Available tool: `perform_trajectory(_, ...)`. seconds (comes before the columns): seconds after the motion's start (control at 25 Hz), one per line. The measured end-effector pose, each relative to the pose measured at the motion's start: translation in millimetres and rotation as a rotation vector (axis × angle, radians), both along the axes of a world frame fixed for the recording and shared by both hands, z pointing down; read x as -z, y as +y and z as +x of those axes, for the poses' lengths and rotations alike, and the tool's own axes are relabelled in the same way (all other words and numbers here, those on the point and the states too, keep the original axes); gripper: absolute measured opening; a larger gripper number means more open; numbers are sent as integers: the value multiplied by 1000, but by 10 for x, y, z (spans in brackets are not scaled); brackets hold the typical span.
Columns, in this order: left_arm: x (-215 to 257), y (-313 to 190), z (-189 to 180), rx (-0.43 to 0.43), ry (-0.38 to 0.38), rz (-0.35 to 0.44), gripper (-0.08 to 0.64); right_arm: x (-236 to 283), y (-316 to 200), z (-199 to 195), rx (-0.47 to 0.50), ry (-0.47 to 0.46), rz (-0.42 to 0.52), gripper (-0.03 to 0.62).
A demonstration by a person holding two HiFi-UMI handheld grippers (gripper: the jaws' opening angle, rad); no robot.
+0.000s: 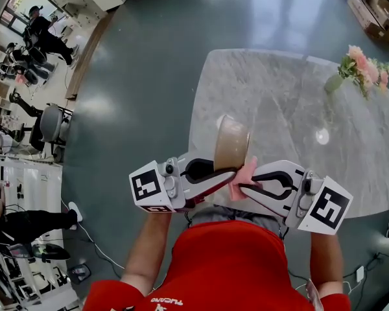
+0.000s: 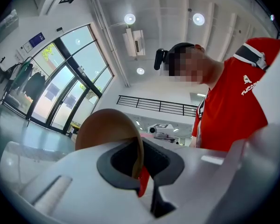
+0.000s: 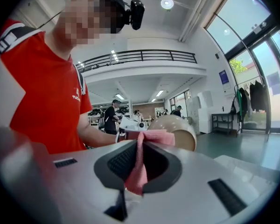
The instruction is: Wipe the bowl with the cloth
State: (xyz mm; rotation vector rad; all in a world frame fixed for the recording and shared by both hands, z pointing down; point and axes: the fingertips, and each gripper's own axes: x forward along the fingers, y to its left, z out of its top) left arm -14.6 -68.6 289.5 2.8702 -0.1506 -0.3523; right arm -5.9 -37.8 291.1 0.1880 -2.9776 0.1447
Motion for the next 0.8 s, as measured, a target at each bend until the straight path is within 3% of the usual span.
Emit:
perform_trajectory(0.48, 28, 38, 34, -22, -26, 16, 18, 244, -150, 83, -86, -103, 24, 21)
perform_trajectory(0.8, -12, 42, 47, -1, -38, 7, 18, 172, -126, 77, -75, -83, 0, 21)
